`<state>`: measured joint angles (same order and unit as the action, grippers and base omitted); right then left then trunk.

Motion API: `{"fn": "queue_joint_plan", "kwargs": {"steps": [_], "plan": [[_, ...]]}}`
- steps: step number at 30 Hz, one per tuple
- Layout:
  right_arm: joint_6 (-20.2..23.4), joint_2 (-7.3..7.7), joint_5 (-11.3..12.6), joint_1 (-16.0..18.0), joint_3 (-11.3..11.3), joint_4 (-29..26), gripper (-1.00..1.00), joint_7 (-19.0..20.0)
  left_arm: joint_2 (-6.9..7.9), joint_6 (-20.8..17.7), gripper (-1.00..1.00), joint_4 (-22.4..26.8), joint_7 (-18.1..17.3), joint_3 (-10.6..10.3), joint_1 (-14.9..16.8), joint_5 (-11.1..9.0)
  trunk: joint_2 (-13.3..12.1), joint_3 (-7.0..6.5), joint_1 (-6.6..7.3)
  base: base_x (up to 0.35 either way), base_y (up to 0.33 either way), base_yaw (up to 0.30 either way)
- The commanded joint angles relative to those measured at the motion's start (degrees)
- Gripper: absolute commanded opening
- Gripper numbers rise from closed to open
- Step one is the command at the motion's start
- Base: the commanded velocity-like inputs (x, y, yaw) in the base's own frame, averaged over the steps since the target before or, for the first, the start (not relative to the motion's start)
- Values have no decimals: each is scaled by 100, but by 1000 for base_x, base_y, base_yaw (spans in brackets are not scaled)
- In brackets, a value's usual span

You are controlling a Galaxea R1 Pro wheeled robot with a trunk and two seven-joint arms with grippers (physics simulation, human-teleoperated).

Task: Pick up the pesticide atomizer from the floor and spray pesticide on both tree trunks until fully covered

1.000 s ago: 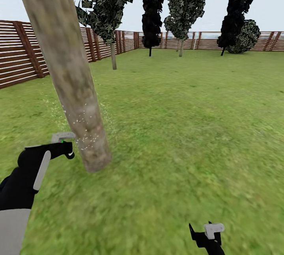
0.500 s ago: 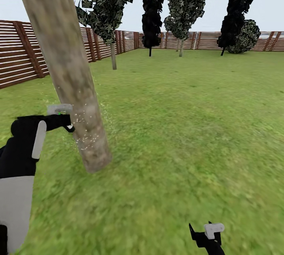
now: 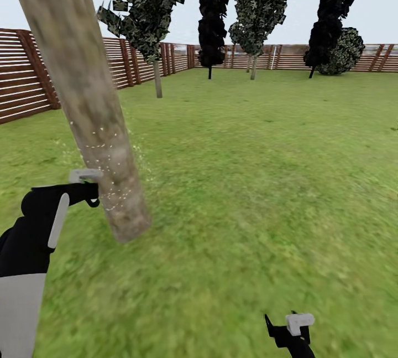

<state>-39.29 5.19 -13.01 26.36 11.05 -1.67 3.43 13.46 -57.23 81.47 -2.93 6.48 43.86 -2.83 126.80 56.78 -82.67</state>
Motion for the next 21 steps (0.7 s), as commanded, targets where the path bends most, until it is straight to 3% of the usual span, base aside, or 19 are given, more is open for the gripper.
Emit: {"fn": "queue_joint_plan", "kwargs": {"steps": [1,5,14,21], "plan": [[0,0,0,0,2,0,100,0,-1,1,-100,0,1,1,0,2,0,0,0,0,-271,0],[0,0,0,-2,0,0,100,0,-2,1,-100,0,3,11,0,10,0,0,0,0,-271,60],[0,0,0,-3,0,0,100,0,-2,1,-100,0,3,2,0,10,0,0,0,0,-271,262],[0,0,0,-1,-4,0,100,0,-2,1,-100,-41,11,-7,0,10,0,0,0,160,-249,14]]}}
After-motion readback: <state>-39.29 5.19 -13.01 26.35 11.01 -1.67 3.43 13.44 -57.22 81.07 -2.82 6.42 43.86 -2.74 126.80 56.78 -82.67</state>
